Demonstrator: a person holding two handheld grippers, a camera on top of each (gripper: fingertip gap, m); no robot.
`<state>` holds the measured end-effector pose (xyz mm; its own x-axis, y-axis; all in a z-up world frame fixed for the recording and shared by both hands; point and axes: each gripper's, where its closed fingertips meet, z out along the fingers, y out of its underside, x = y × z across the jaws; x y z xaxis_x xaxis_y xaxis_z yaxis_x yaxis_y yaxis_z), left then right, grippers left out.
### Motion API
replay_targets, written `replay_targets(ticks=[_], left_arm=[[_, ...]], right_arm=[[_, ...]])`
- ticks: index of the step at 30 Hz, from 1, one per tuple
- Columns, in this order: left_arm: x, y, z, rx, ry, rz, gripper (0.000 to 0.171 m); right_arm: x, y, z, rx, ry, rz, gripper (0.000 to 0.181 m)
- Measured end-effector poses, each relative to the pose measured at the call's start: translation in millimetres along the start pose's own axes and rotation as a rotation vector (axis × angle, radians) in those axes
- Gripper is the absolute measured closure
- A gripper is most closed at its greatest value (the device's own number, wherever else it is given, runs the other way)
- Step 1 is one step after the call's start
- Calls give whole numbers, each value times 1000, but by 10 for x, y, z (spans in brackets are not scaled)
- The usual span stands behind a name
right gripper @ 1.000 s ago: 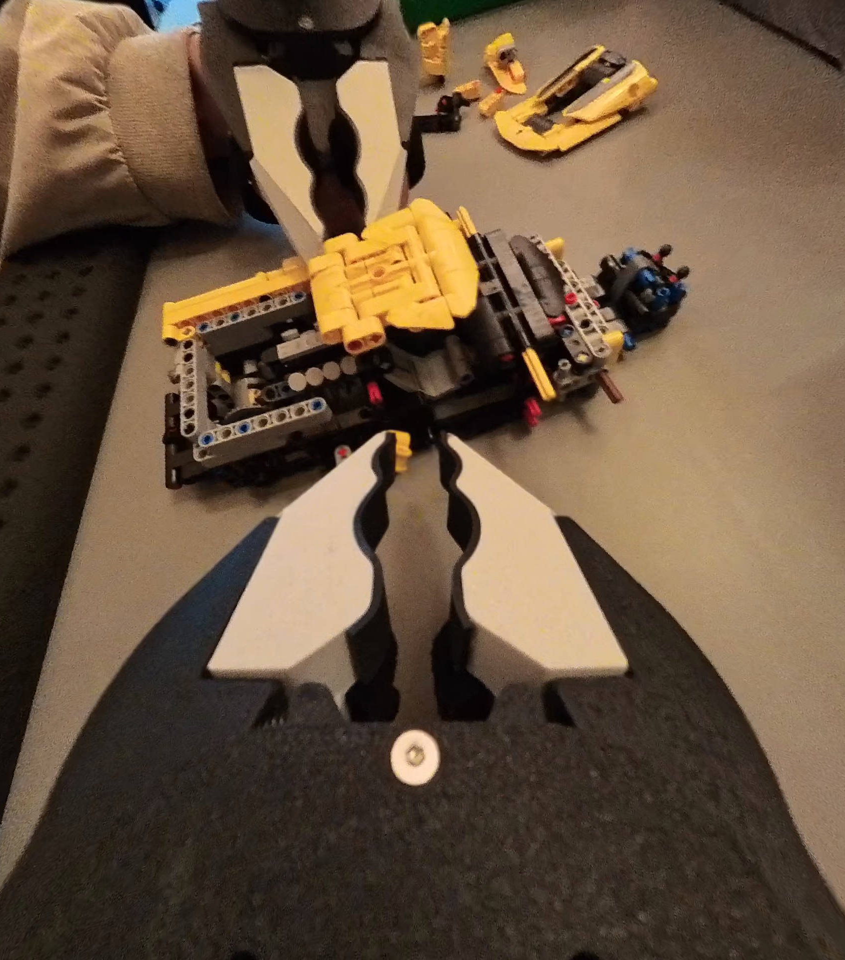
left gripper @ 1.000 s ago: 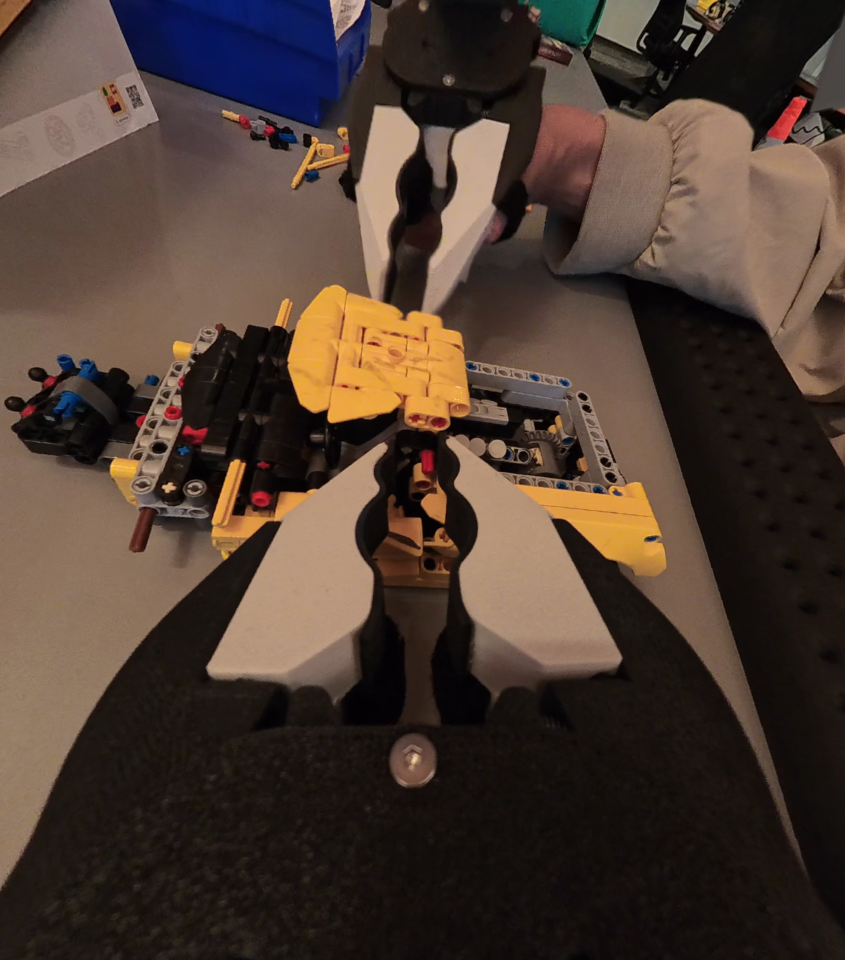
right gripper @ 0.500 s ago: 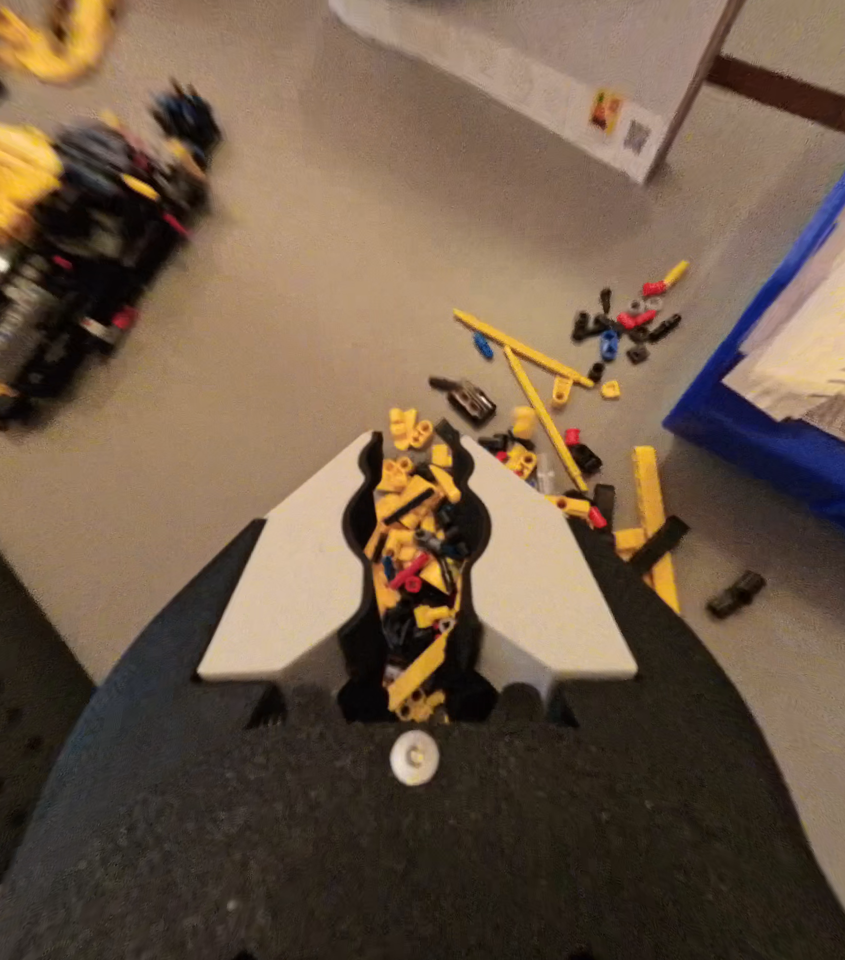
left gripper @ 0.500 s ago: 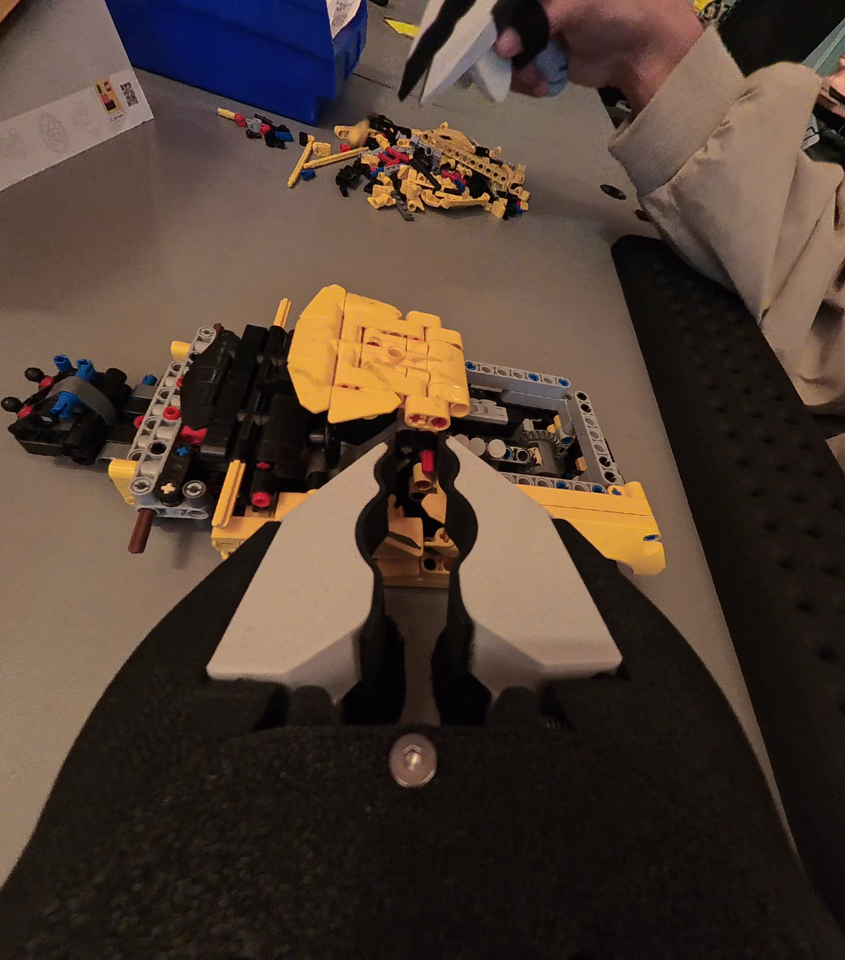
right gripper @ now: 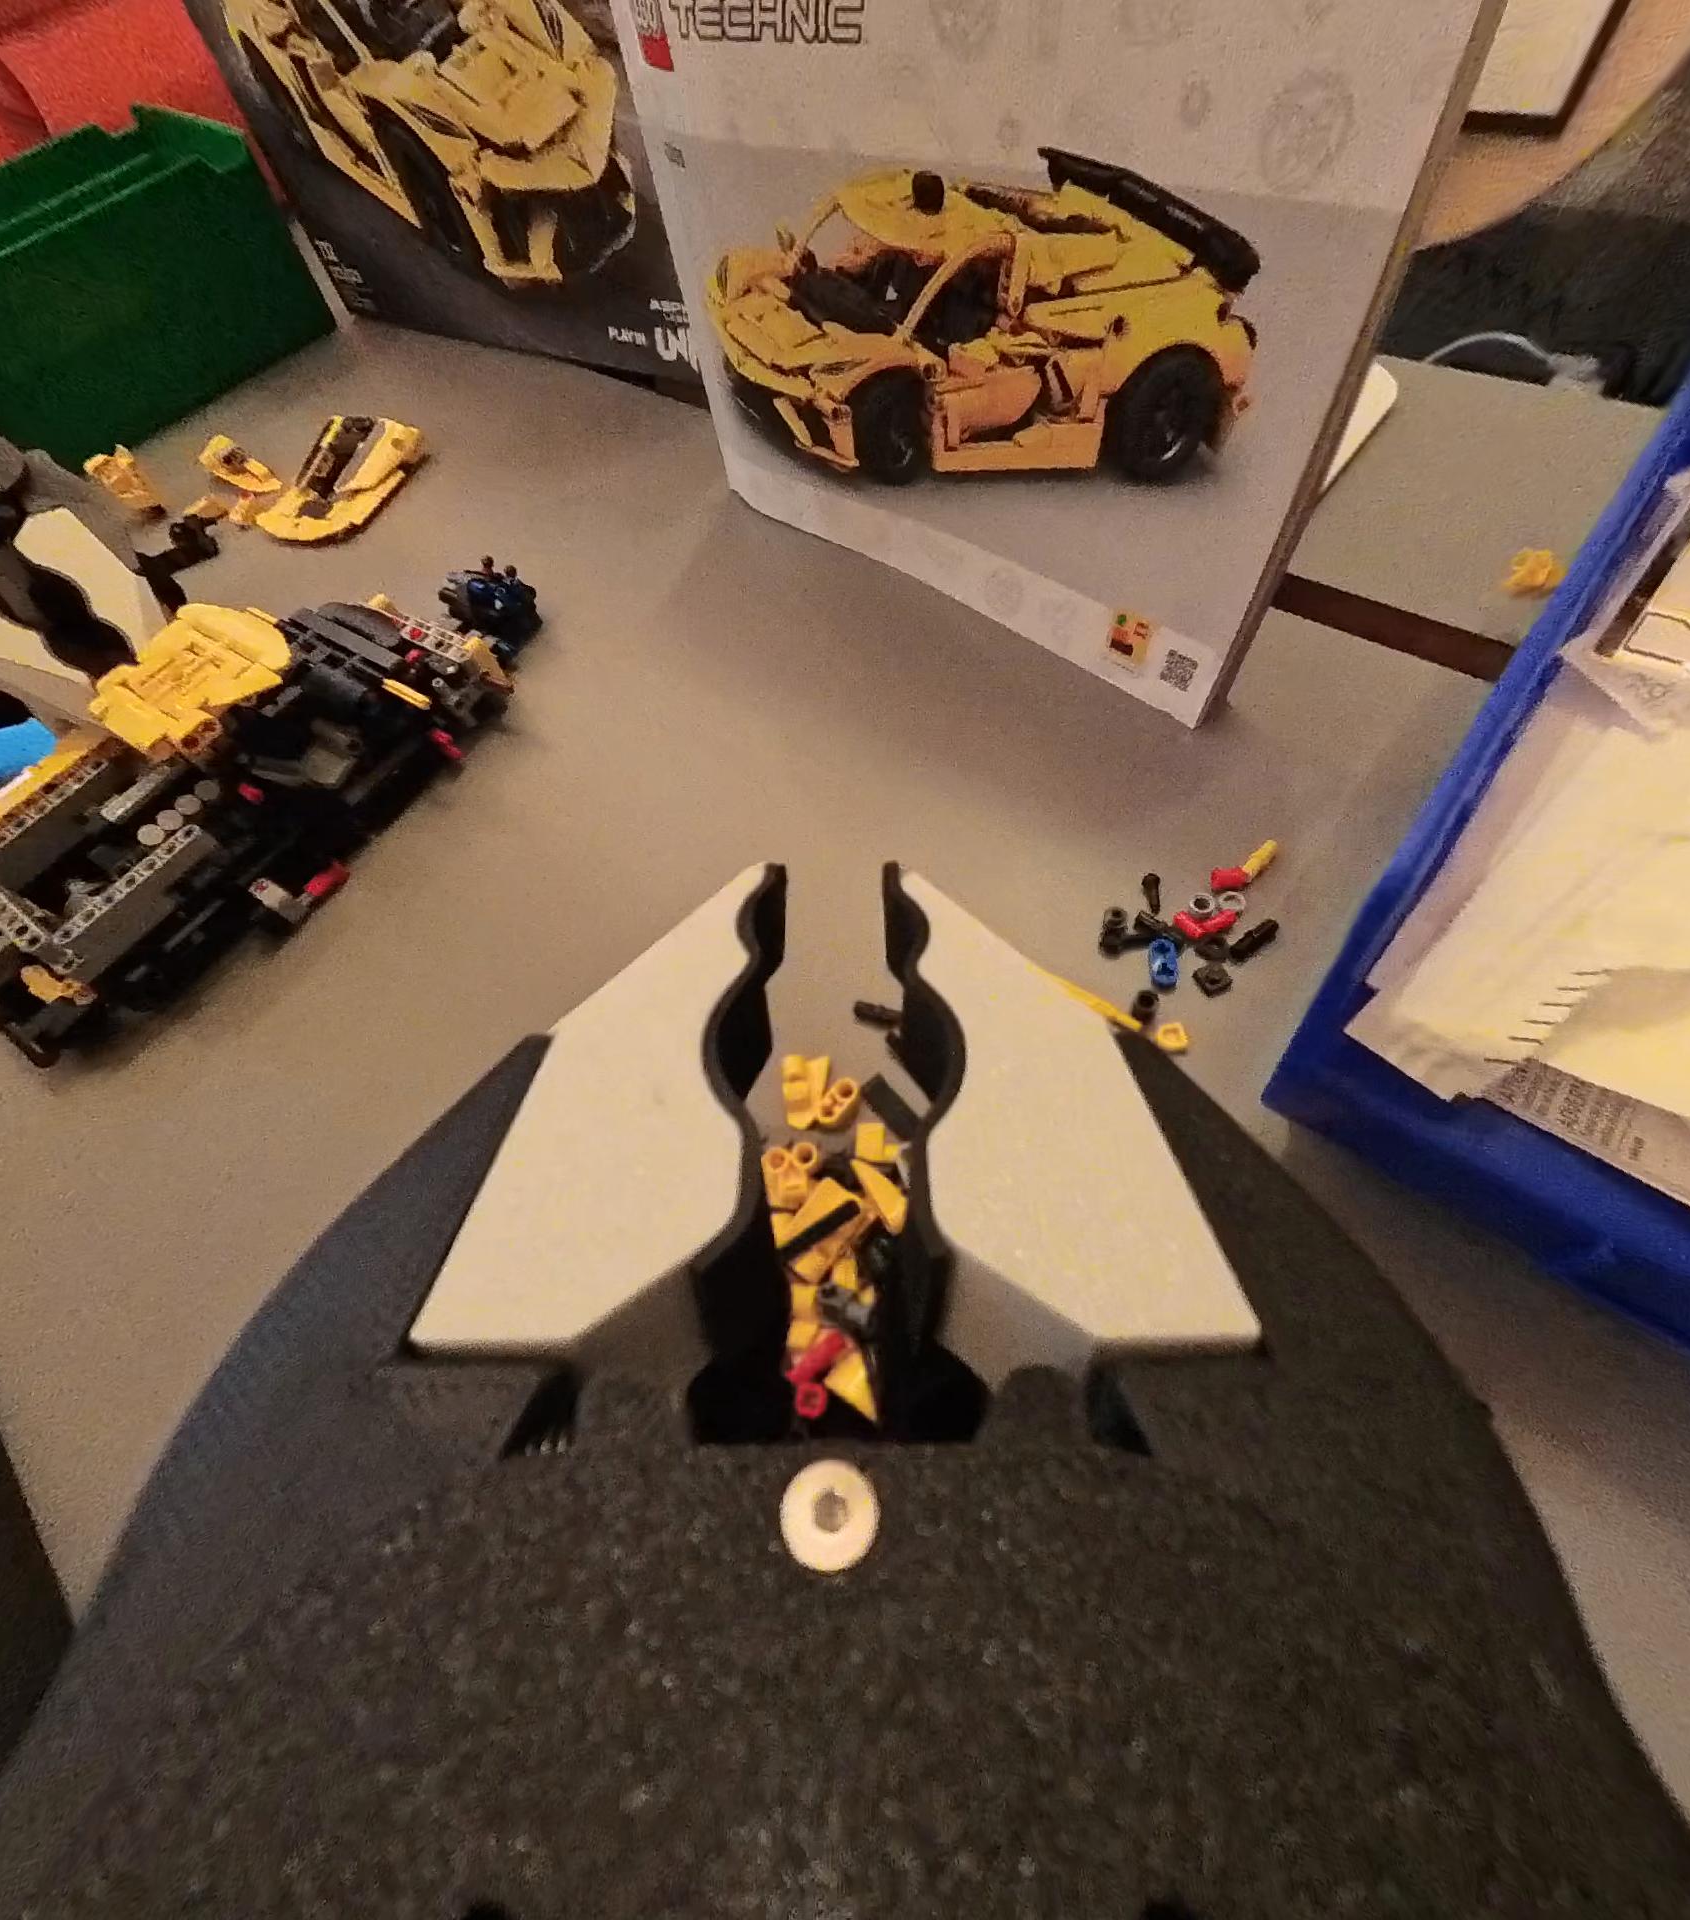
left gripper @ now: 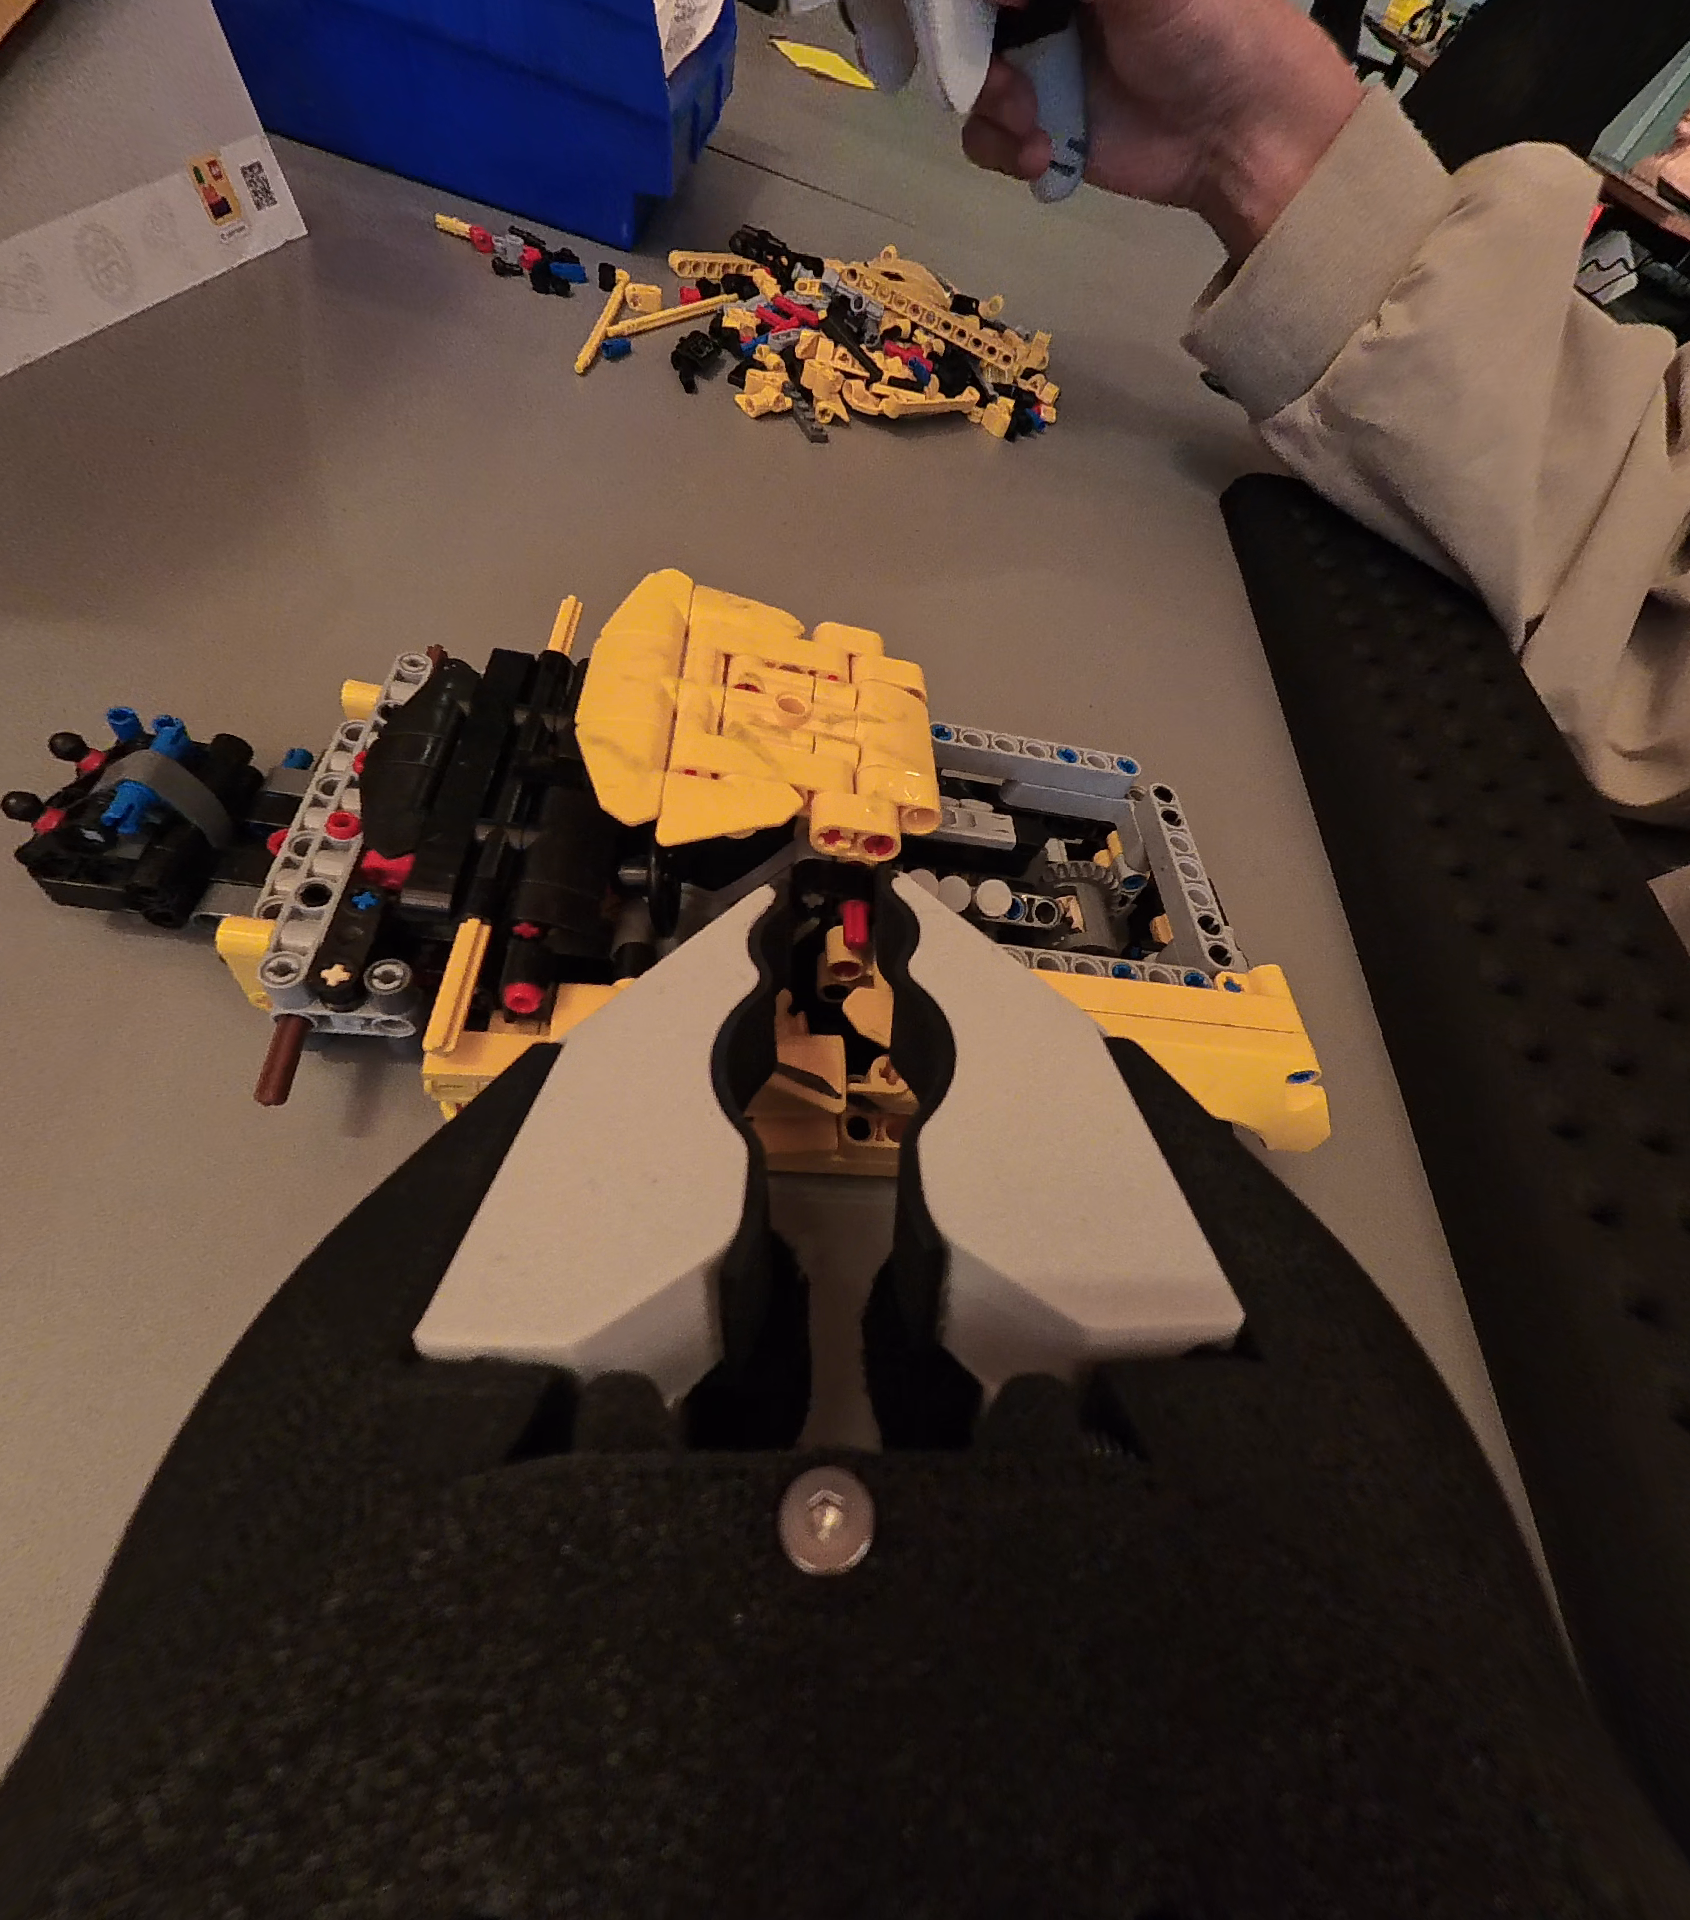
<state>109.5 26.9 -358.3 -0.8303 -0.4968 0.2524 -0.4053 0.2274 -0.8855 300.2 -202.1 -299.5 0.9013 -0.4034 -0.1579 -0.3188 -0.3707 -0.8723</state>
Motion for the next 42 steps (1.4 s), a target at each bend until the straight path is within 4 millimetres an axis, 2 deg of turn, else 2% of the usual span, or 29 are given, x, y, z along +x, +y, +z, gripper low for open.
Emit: replay_targets(ticks=[6, 30, 32, 34, 36, 38, 40, 42], left_arm=[[8, 2, 0, -1, 2, 1, 158], [17, 5, -2, -1, 13, -14, 158], [32, 10, -5, -3, 22, -15, 158], [53, 18, -6, -6, 40, -25, 158], [55, 18, -6, -6, 40, -24, 158], [54, 18, -5, -6, 39, -23, 158], [53, 17, -5, -6, 37, -23, 158], [53, 17, -3, -5, 33, -21, 158]], right_arm=[[-90, 134, 237, -93, 9, -69, 163], [-135, 156, 290, -100, 8, -94, 162], [-376, 69, 383, -66, -93, -85, 156], [-871, 13, 586, -37, -266, -159, 155], [-1448, 113, 821, -69, -455, -236, 152], [-1843, 275, 967, -156, -604, -269, 148], [-2055, 274, 1074, -141, -697, -253, 158], [-2086, 369, 1232, -178, -693, -285, 159]])
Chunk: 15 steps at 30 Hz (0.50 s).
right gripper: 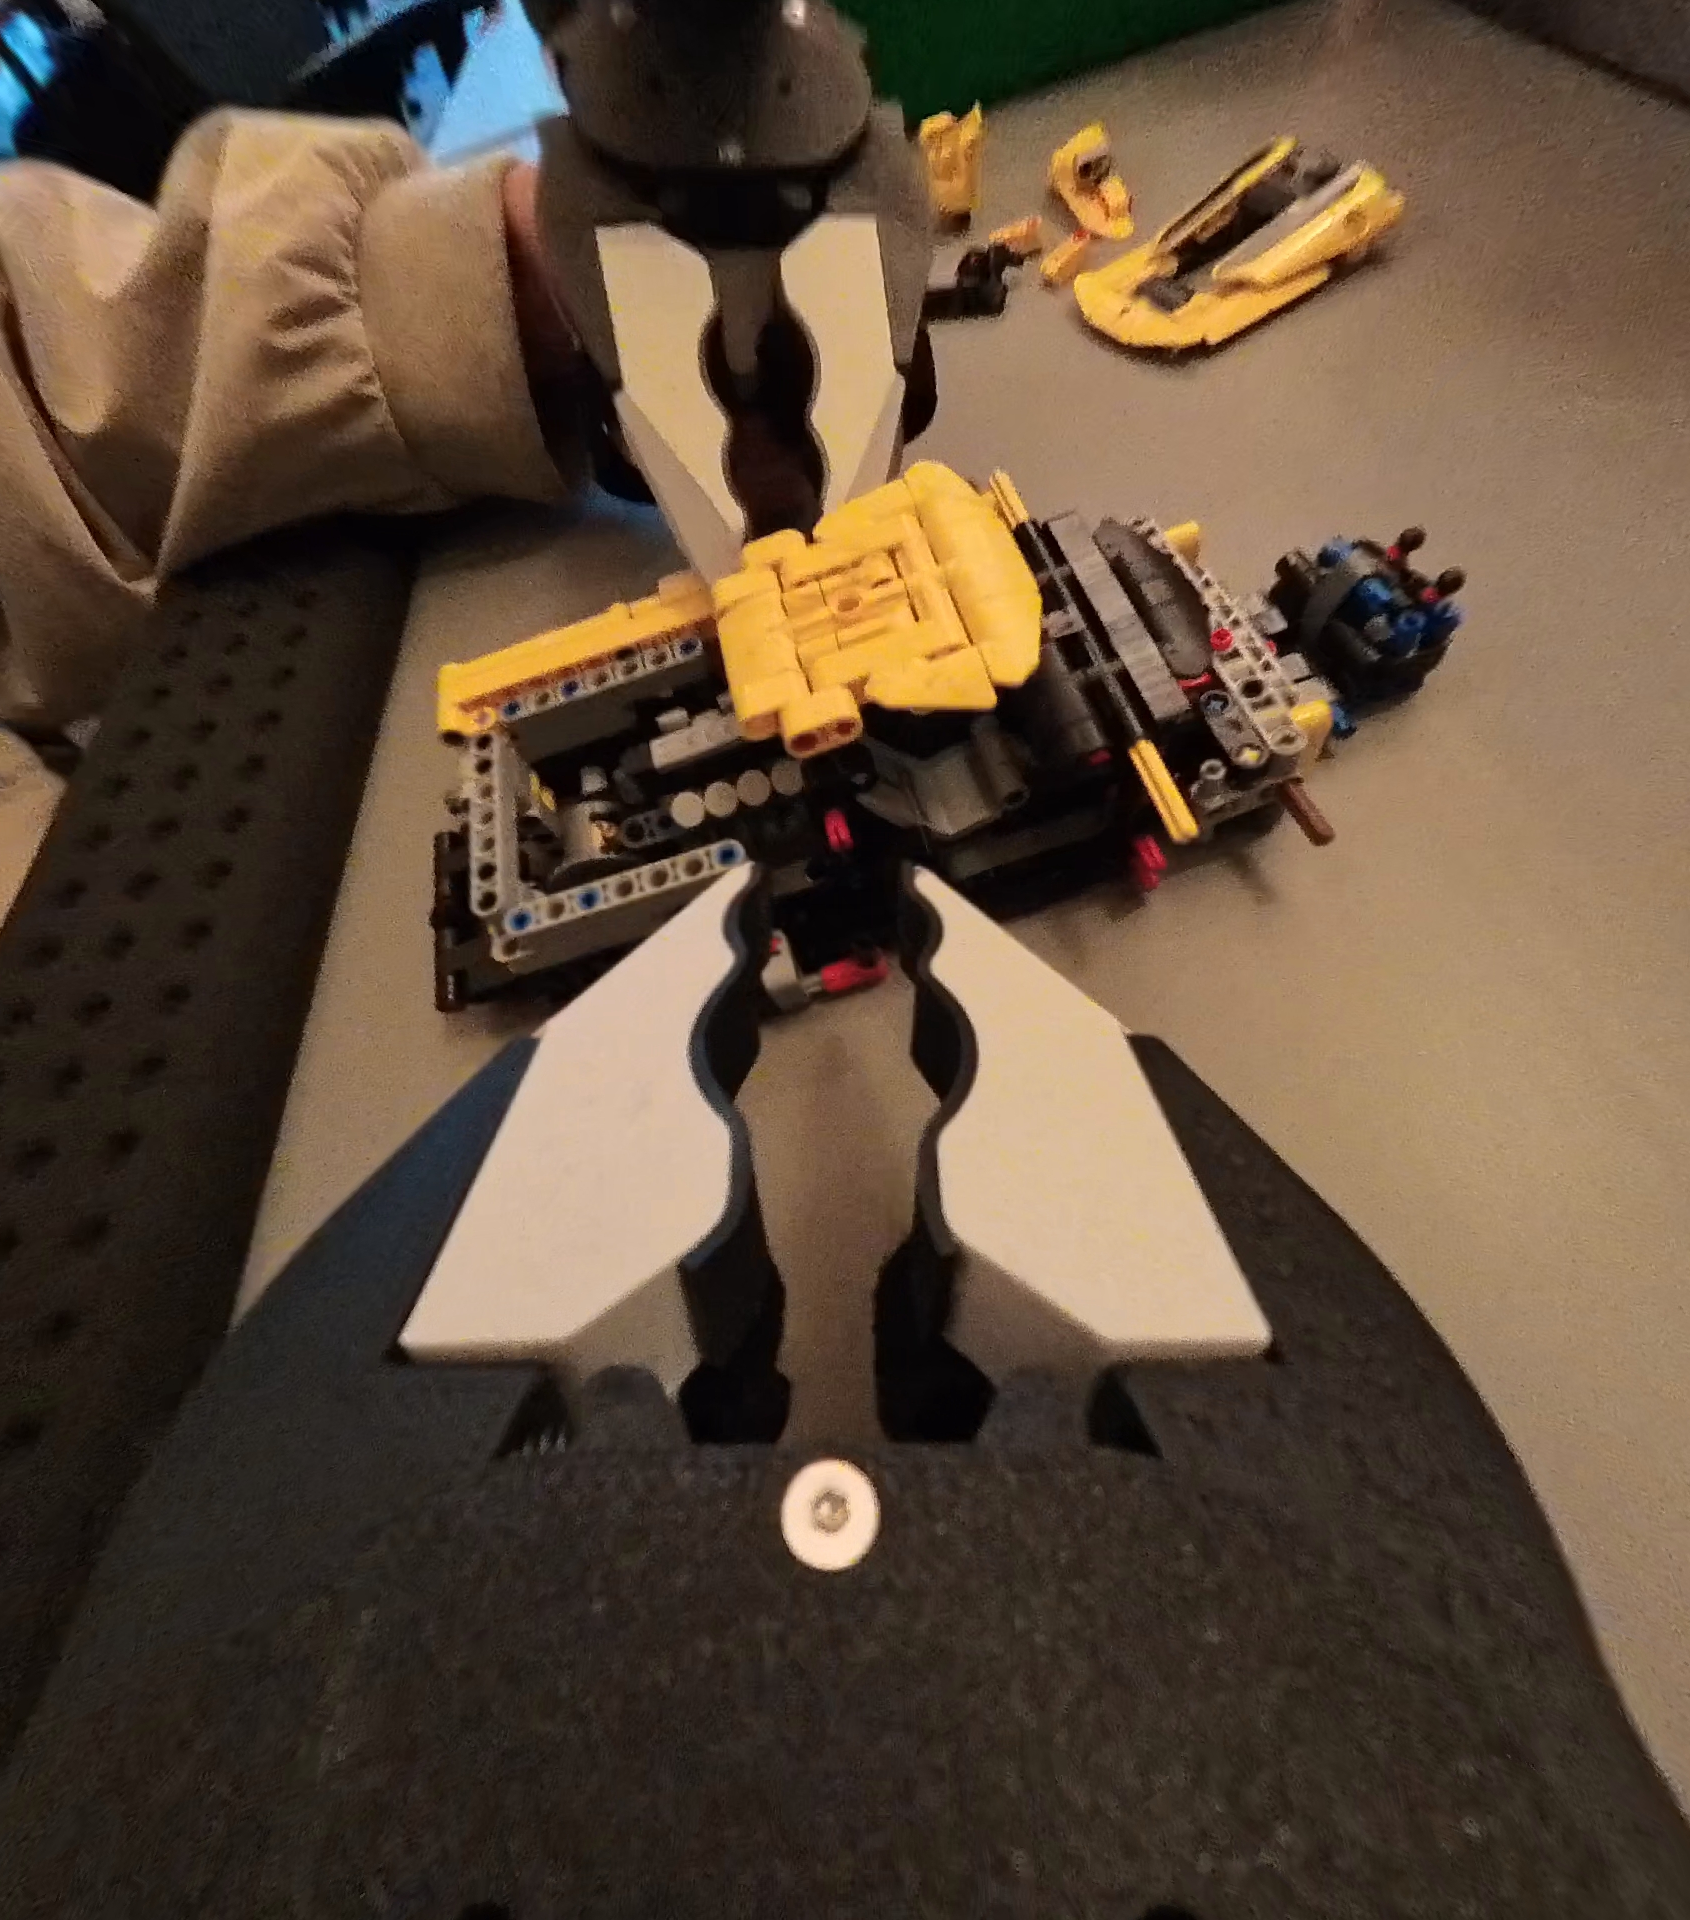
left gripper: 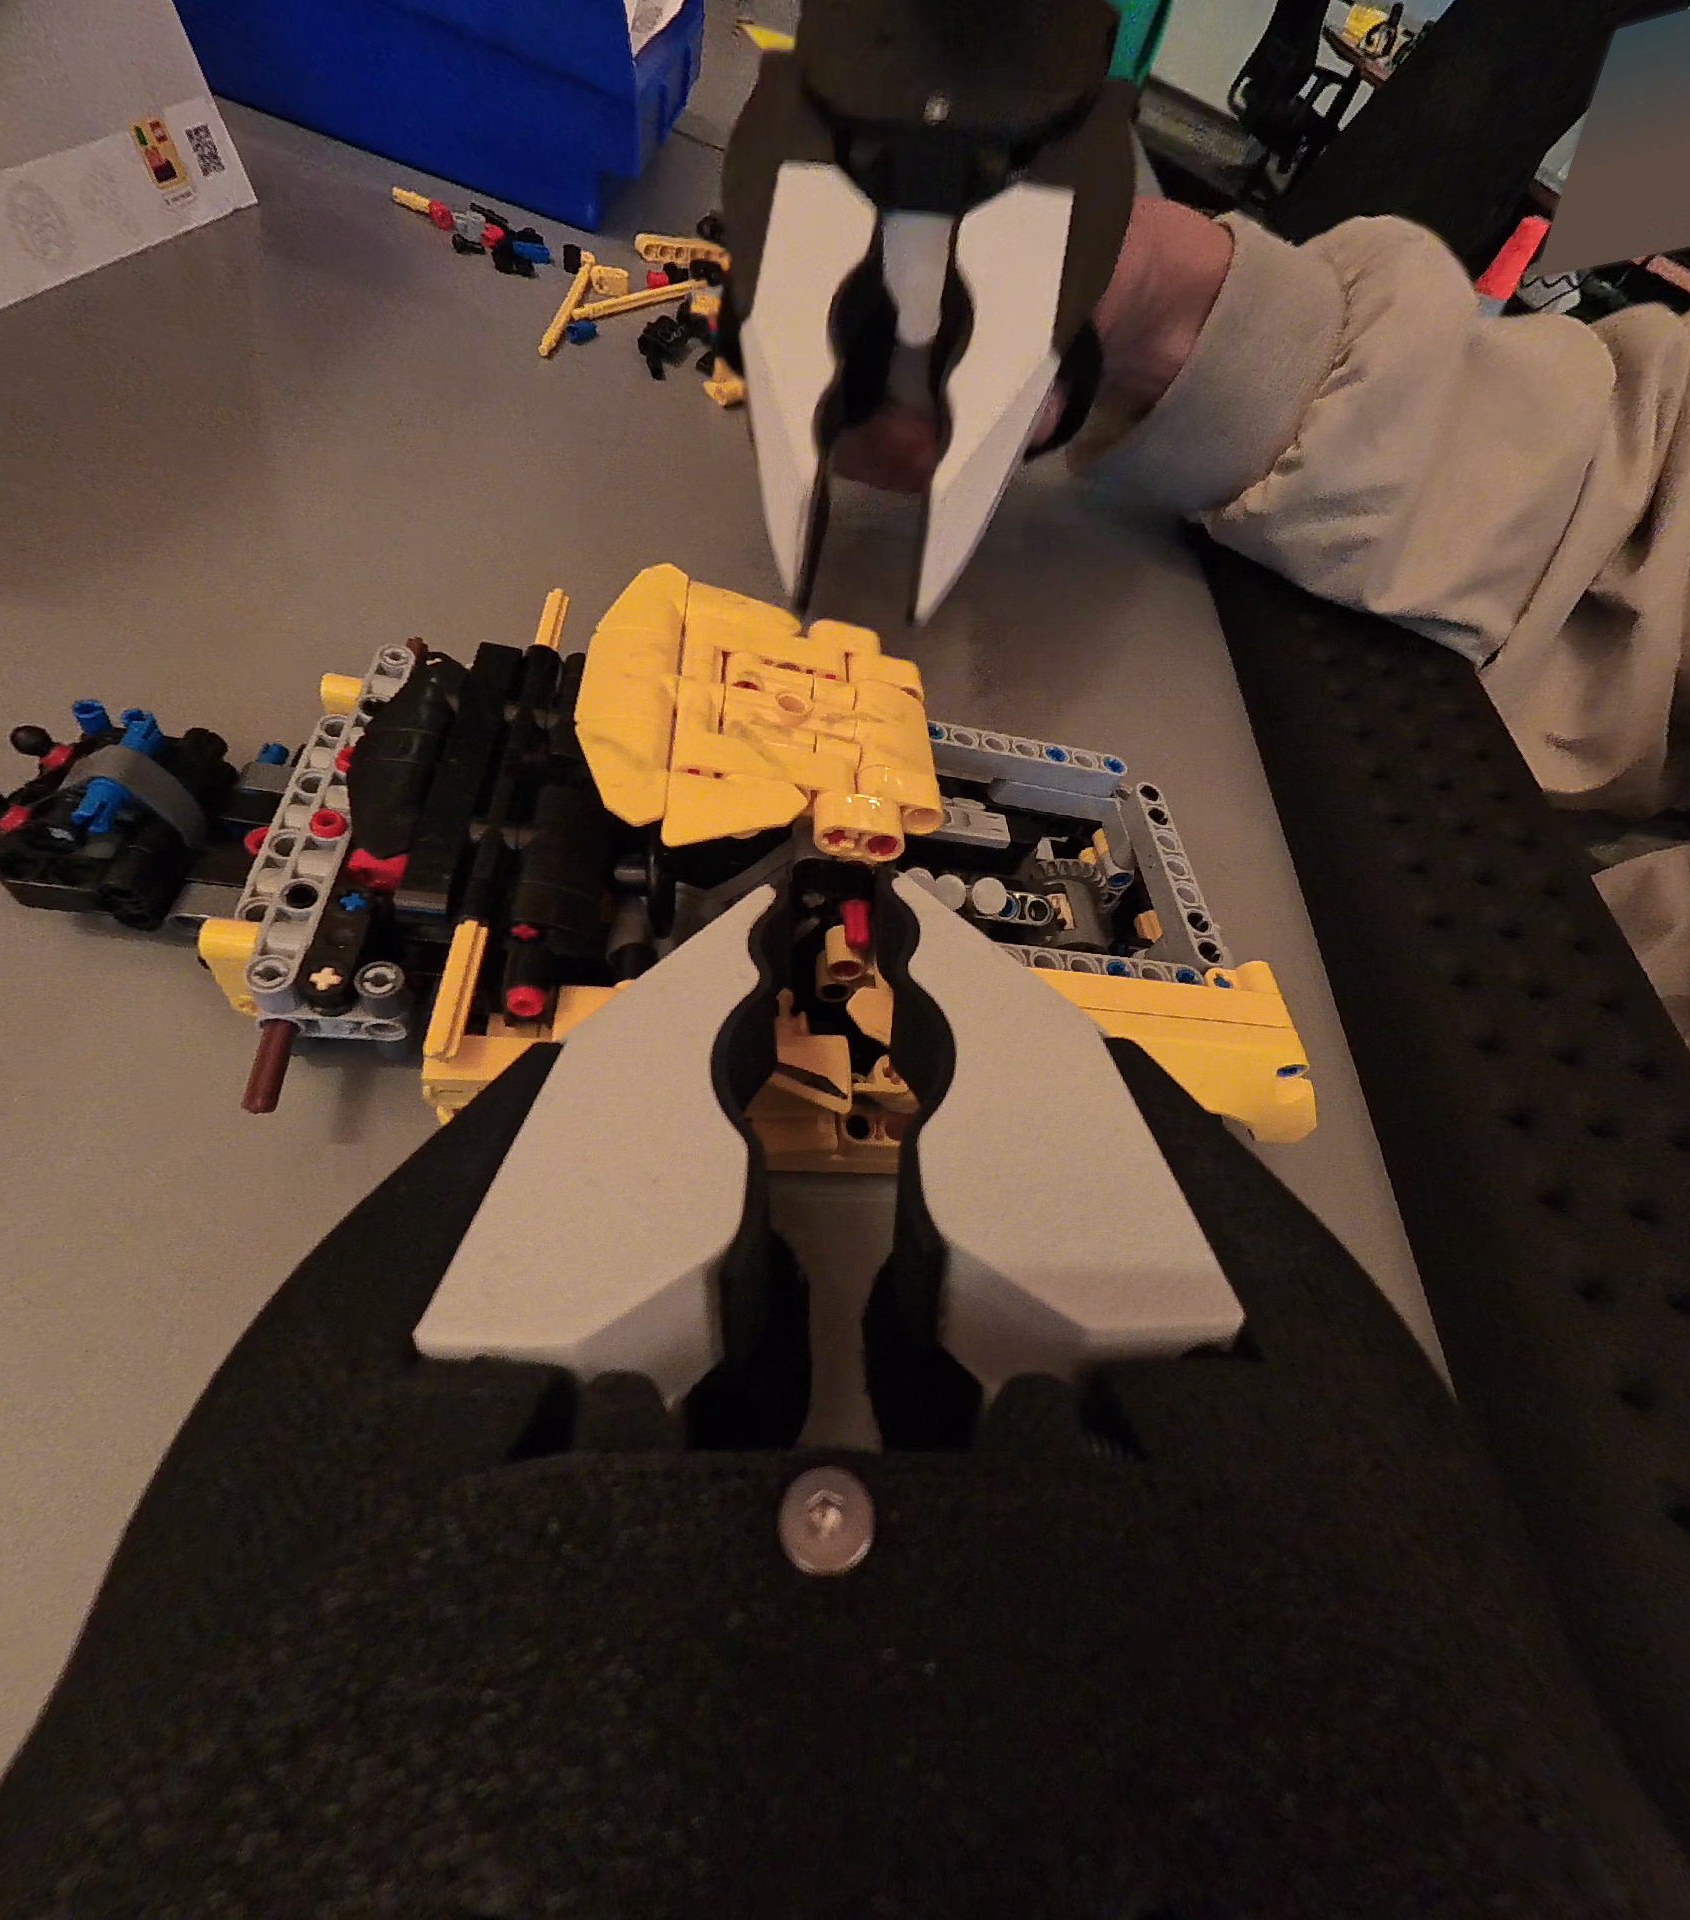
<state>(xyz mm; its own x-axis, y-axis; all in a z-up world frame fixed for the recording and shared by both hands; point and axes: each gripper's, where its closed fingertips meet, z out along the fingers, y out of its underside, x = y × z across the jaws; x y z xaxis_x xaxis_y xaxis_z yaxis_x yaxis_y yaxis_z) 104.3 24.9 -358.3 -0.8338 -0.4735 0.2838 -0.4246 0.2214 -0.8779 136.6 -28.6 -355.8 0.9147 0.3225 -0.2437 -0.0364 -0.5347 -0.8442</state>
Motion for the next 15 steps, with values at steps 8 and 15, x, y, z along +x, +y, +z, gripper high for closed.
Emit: replay_targets(ticks=[8, 15], left_arm=[[20, -4, 23, -2, 7, 3, 158], [38, -5, 39, -5, 16, 7, 158]], right_arm=[[-8, 7, 195, 0, -81, 28, 166], [-65, 53, 246, -38, -109, 14, 176]])
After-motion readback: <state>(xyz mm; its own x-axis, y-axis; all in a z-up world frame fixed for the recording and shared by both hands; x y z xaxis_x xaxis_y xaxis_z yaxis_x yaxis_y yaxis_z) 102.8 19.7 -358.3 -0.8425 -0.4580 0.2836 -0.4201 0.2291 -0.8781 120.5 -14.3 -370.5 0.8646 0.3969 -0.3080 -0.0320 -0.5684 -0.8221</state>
